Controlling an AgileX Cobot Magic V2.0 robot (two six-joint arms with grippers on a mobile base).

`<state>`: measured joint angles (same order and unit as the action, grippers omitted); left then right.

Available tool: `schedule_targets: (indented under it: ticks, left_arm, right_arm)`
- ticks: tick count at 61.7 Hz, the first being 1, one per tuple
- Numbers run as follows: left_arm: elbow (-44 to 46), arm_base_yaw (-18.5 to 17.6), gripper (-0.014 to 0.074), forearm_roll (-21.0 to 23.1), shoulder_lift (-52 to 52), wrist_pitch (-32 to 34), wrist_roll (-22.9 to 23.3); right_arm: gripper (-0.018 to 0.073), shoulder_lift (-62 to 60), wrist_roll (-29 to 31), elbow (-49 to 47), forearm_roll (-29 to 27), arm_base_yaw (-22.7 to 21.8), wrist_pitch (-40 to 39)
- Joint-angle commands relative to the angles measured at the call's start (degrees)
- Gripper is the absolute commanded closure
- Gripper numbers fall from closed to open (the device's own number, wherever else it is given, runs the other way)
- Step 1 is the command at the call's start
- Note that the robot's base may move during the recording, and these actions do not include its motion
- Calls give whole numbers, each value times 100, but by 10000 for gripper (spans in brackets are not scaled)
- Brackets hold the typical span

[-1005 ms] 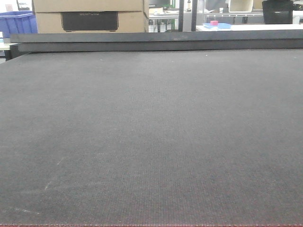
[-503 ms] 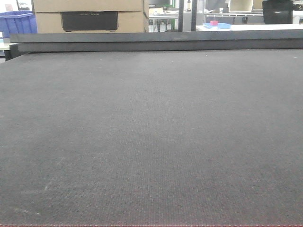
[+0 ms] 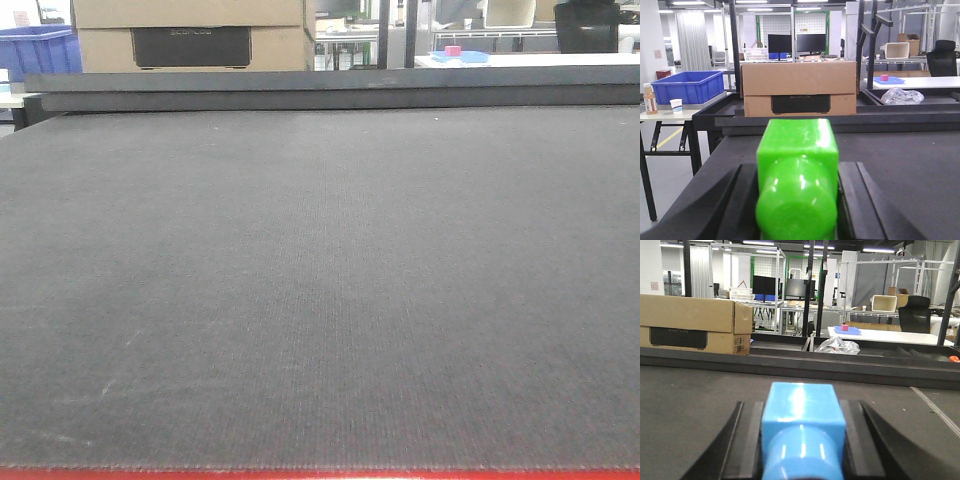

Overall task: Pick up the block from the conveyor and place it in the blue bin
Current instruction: 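Drive the base past the red conveyor toward the blue-bin shelves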

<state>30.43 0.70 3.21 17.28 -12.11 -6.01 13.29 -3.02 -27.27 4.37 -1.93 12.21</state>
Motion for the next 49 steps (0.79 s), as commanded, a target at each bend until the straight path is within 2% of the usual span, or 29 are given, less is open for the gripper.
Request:
schedule_targets:
  ticks: [1, 49]
  left_arm:
    - [3, 23, 707, 3, -33, 115, 11]
    - [3, 23, 707, 3, -33, 115, 11]
  right_arm:
    - [721, -20, 12, -1, 61, -31, -157]
    - [721, -20, 12, -1, 61, -31, -157]
